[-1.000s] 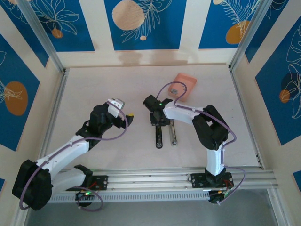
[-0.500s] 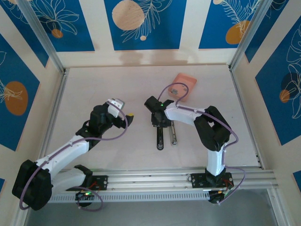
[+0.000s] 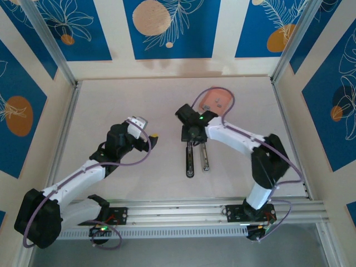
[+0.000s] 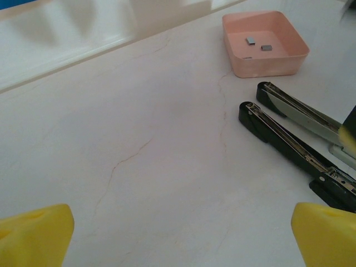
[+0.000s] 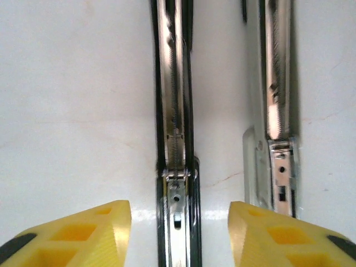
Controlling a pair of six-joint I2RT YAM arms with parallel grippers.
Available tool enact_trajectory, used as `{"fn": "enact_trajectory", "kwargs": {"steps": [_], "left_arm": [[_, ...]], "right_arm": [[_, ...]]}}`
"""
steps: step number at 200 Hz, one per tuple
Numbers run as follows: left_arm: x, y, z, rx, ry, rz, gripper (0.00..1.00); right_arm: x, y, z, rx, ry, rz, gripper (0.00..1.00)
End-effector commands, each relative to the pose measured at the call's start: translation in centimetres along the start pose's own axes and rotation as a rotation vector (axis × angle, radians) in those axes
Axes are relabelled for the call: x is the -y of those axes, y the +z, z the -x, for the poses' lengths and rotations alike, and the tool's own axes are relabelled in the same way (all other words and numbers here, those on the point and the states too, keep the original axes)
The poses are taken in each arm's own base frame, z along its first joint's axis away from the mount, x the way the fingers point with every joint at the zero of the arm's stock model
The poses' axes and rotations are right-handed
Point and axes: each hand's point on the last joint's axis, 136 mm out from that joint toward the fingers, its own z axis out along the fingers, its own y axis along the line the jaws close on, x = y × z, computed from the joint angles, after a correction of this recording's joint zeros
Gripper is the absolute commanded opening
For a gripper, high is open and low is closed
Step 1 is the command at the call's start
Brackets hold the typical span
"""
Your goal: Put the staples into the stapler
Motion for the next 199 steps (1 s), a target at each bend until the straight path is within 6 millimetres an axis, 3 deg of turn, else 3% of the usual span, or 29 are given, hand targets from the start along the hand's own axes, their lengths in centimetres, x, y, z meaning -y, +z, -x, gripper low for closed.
{"fn": "enact_trajectory", "kwargs": {"steps": [1, 36, 69, 95, 143, 199], "left_arm": [[0.1, 0.0, 1.2, 0.014, -0.006, -0.018, 1.0], [0.1, 0.6, 1.0, 0.007, -0.026, -0.028, 1.0], [-0.1, 1.3, 0.7, -0.01, -0.038, -0.024, 1.0], [-0.4, 2.3, 0.6, -0.027, -0.041, -0.019, 1.0], [-0.6, 4.6, -0.1, -0.07, -0.051, -0.021, 1.0], [-0.7, 6.3, -0.5, -0.102, -0.054, -0.031, 1.0]], "right_arm": [[3.3, -2.7, 2.7, 0.043, 0.047, -0.002, 0.52], [7.8, -1.4, 6.8, 0.028, 0.142, 0.036, 0.51], [11.7, 1.7, 10.3, -0.003, 0.198, 0.022, 0.51], [13.7, 4.1, 12.2, -0.042, 0.24, 0.041, 0.51], [15.2, 7.4, 14.9, -0.086, 0.272, 0.066, 0.51], [15.1, 11.1, 16.0, -0.146, 0.271, 0.076, 0.49]]}}
